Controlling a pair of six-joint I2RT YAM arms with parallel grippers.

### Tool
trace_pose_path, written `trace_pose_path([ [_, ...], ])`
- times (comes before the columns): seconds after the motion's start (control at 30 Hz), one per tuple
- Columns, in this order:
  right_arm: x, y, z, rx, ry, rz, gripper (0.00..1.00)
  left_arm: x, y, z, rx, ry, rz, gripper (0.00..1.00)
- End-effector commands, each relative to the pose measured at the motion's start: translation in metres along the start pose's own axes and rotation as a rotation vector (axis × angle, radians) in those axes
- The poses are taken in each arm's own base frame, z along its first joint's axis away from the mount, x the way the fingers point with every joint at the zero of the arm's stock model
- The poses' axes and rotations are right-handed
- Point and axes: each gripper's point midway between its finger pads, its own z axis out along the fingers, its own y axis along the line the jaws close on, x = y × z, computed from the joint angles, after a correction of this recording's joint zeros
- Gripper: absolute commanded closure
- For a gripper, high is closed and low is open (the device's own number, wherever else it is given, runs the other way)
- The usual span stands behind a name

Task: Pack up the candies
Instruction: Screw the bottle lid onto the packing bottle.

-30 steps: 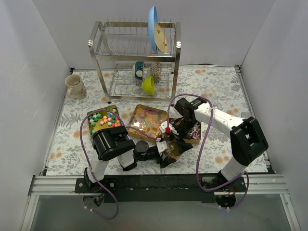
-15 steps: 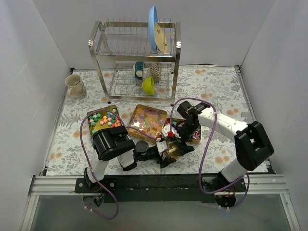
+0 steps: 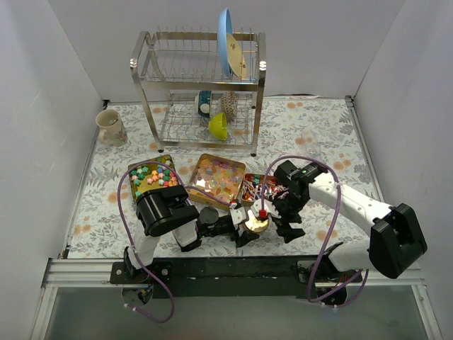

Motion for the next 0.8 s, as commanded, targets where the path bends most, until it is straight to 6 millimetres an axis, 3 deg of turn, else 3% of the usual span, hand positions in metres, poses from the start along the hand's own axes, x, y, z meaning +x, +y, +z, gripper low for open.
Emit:
trace_pose_path([
  [0.0, -0.009, 0.022, -0.018, -0.037, -0.03, 0.12, 0.08, -0.009, 0.011, -0.011, -0.059, -0.101, 0.042, 1.0],
  [0.17, -0.031, -0.03, -0.033, 0.109, -0.106, 0.108, 0.06, -0.006, 0.003, -0.014, -0.026, -0.093, 0.027, 1.0],
  [0.3, -0.05, -0.062, -0.032, 0.138, -0.169, 0.068, 0.05, -0.006, 0.002, -0.014, -0.021, -0.091, 0.027, 1.0],
  [0.5, -0.061, -0.078, -0.021, 0.083, -0.172, 0.008, 0.05, -0.008, 0.004, -0.015, -0.03, -0.094, 0.032, 1.0],
  [0.77, -0.072, -0.074, -0.003, 0.003, -0.176, -0.048, 0.05, -0.009, 0.006, -0.017, -0.045, -0.096, 0.021, 1.0],
])
